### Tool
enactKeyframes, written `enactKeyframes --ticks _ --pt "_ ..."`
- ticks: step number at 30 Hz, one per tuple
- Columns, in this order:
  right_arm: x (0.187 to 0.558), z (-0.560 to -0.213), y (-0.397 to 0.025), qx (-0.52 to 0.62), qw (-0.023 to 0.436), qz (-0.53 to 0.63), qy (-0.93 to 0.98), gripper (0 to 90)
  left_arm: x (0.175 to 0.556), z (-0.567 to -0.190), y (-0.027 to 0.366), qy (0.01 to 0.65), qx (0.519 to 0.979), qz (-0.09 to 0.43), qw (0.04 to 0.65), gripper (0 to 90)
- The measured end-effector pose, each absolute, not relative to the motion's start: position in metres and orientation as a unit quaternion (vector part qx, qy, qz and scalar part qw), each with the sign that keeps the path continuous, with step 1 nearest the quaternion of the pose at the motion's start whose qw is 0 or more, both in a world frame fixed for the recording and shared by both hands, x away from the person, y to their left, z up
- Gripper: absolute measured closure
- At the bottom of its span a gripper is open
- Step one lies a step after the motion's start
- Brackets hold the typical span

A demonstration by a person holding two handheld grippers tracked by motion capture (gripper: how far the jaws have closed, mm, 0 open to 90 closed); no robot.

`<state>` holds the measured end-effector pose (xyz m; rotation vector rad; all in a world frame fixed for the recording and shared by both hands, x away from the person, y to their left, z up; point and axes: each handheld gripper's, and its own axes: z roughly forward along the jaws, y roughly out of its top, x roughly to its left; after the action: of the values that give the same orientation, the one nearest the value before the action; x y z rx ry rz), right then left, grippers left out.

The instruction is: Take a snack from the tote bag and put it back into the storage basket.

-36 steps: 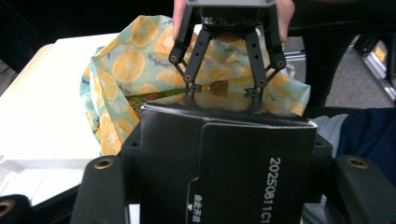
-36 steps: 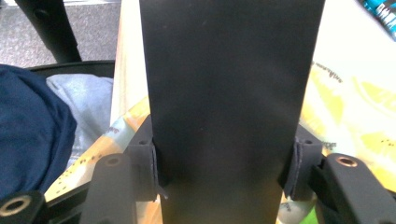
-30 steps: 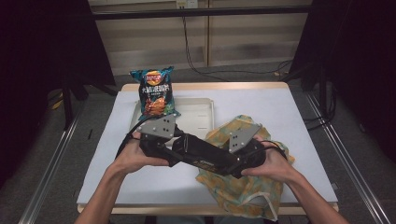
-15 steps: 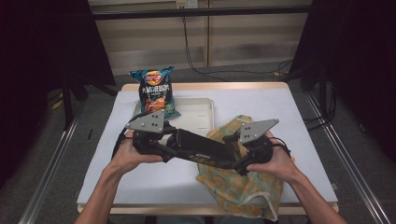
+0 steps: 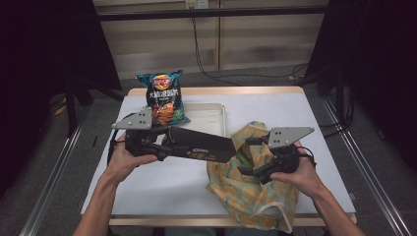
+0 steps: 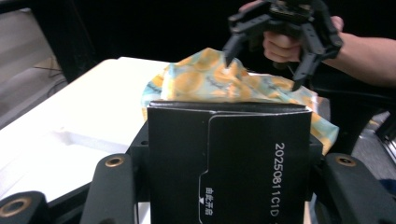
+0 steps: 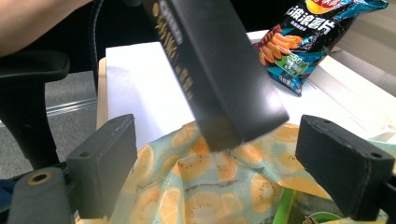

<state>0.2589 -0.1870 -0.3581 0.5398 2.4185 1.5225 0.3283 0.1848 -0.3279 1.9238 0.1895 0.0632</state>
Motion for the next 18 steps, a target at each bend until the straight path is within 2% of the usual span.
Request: enactKeyframes --ticks 14,18 --pt "0.253 -0.362 -0.195 0.191 0.116 0.525 0.821 12.5 0.363 -0.334 0.220 0.139 0.803 0.050 0.577 44.1" --pt "0.253 -0.364 -0.195 0.198 0.118 0.528 0.818 9.6 0.371 -0.338 0.223 0.148 0.805 0.053 0.572 44.1"
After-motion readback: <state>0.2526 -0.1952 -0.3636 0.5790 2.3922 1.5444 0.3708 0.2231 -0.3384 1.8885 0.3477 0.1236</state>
